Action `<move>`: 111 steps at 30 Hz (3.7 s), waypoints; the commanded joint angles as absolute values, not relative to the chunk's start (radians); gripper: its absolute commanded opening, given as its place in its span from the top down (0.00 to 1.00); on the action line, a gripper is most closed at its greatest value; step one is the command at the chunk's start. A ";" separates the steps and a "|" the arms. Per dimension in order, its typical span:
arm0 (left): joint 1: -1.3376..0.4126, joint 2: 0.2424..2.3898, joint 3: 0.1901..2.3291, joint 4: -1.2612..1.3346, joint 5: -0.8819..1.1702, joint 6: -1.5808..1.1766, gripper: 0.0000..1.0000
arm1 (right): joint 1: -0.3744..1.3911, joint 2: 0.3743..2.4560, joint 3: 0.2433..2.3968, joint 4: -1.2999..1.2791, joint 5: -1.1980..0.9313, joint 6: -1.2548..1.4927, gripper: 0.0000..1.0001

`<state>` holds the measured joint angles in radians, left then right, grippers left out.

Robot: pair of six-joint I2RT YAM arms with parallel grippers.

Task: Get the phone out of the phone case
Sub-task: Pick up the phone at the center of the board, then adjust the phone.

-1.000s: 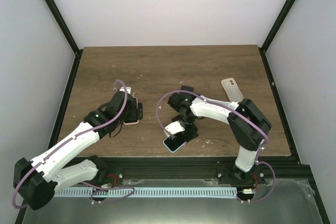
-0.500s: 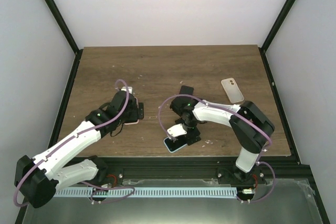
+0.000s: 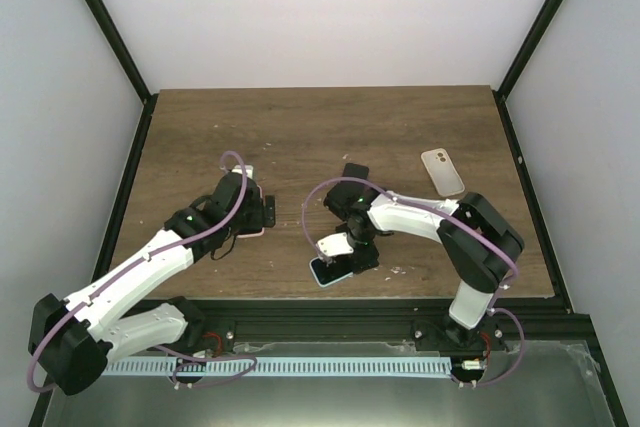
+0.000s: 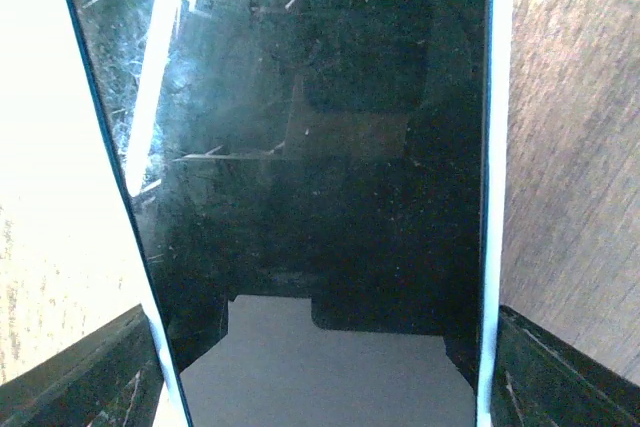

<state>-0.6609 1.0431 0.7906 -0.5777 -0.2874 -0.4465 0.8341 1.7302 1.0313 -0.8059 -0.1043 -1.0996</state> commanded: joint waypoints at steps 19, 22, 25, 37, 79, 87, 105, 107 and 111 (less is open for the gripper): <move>-0.699 0.988 0.625 -0.073 -0.084 -0.759 0.18 | 0.405 1.412 1.030 -0.370 -0.591 -0.274 0.39; -0.752 0.999 0.617 0.040 -0.088 -0.766 0.23 | 0.405 1.384 1.014 -0.334 -0.605 -0.230 0.41; -0.812 1.022 0.607 0.176 -0.111 -0.760 0.30 | 0.405 1.378 1.010 -0.325 -0.622 -0.202 0.41; -0.850 1.256 0.749 0.319 -0.141 -0.884 0.45 | 0.405 1.332 0.972 -0.281 -0.626 -0.160 0.42; -0.713 1.557 1.045 0.217 0.325 -0.885 0.84 | 0.405 1.273 0.930 -0.279 -0.587 -0.218 0.44; -0.710 1.545 1.045 0.199 0.326 -0.866 0.93 | 0.405 1.273 0.933 -0.282 -0.580 -0.220 0.41; -0.503 1.255 1.127 -0.263 0.845 -0.190 1.00 | 0.406 1.222 0.952 -0.669 -1.083 -0.557 0.00; -0.503 1.231 1.102 -0.226 0.915 -0.161 1.00 | 0.407 1.249 0.978 -0.750 -1.141 -0.642 0.00; -0.502 1.217 1.045 -0.108 1.049 -0.186 1.00 | 0.416 1.242 0.999 -0.828 -1.161 -0.759 0.11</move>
<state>-0.5045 1.2366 1.0798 -0.2352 0.8284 -0.2459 0.4038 1.2537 0.9421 -0.6884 -1.0485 -0.5919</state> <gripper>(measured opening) 0.104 0.932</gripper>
